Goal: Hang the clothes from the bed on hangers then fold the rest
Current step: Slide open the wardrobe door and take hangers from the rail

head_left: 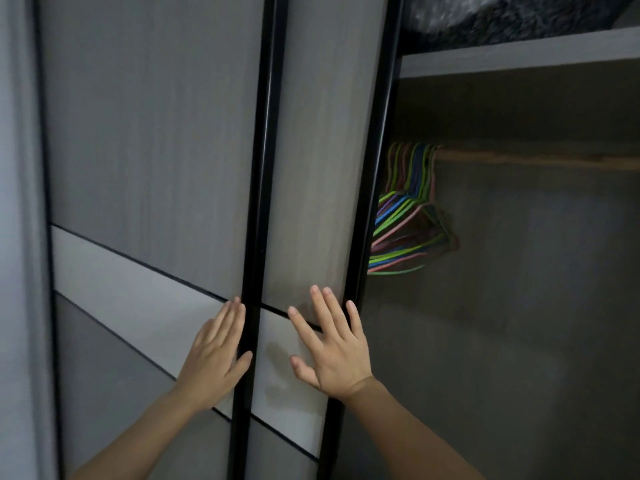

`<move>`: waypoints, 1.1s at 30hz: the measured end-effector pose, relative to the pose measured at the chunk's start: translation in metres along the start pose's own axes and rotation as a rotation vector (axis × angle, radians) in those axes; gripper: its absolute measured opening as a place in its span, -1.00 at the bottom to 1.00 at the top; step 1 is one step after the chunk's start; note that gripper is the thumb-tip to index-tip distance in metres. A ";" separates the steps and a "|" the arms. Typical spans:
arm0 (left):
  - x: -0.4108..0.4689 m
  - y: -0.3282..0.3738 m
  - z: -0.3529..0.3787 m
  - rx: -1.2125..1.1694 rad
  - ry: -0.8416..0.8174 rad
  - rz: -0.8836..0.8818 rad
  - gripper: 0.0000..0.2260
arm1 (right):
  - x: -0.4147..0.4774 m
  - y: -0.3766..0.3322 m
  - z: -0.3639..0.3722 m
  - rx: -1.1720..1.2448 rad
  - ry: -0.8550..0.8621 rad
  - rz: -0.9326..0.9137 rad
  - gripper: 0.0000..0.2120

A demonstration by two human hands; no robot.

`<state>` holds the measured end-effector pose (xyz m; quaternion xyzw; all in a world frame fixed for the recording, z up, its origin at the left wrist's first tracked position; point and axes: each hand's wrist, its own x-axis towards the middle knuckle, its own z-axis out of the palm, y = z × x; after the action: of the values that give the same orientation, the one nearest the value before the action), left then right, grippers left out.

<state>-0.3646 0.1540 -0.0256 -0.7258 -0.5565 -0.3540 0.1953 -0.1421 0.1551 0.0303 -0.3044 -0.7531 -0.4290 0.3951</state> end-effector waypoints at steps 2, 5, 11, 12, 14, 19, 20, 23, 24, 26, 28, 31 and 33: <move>0.002 0.000 -0.001 0.036 0.029 0.035 -0.34 | 0.008 -0.008 0.008 0.047 -0.037 0.004 -0.48; 0.005 -0.005 0.003 0.063 0.052 0.078 -0.35 | 0.024 -0.021 0.018 0.118 -0.092 0.016 -0.41; 0.005 -0.006 0.013 0.001 0.097 0.091 -0.33 | 0.043 -0.041 0.039 0.300 -0.109 0.009 -0.38; 0.005 -0.005 0.014 -0.019 0.102 0.091 -0.33 | 0.045 -0.044 0.042 0.346 -0.106 0.014 -0.37; 0.005 -0.003 0.014 -0.042 0.096 0.079 -0.34 | 0.049 -0.050 0.048 0.441 -0.118 0.033 -0.31; 0.004 -0.004 0.016 -0.059 0.115 0.080 -0.36 | 0.051 -0.057 0.052 0.576 -0.133 0.043 -0.28; 0.004 -0.004 0.016 -0.060 0.122 0.083 -0.36 | 0.048 -0.057 0.051 0.581 -0.141 0.053 -0.28; 0.004 -0.004 0.015 -0.053 0.127 0.085 -0.36 | 0.041 -0.051 0.045 0.503 -0.127 0.053 -0.43; 0.004 -0.003 0.015 -0.048 0.122 0.090 -0.35 | 0.038 -0.047 0.042 0.449 -0.130 0.051 -0.46; 0.004 -0.004 0.015 -0.044 0.110 0.102 -0.31 | 0.033 -0.037 0.036 0.338 -0.122 0.049 -0.48; 0.004 -0.003 0.016 -0.057 0.101 0.113 -0.24 | 0.032 -0.023 0.027 0.244 -0.066 0.044 -0.50; 0.004 -0.001 0.015 -0.083 0.097 0.107 -0.22 | 0.039 0.002 0.012 0.207 0.077 0.142 -0.53; 0.003 0.001 0.016 -0.081 0.091 0.081 -0.21 | 0.050 0.021 0.002 0.215 0.187 0.363 -0.52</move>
<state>-0.3584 0.1662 -0.0336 -0.7381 -0.5025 -0.4008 0.2050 -0.1509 0.1722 0.0812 -0.3498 -0.6875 -0.2946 0.5641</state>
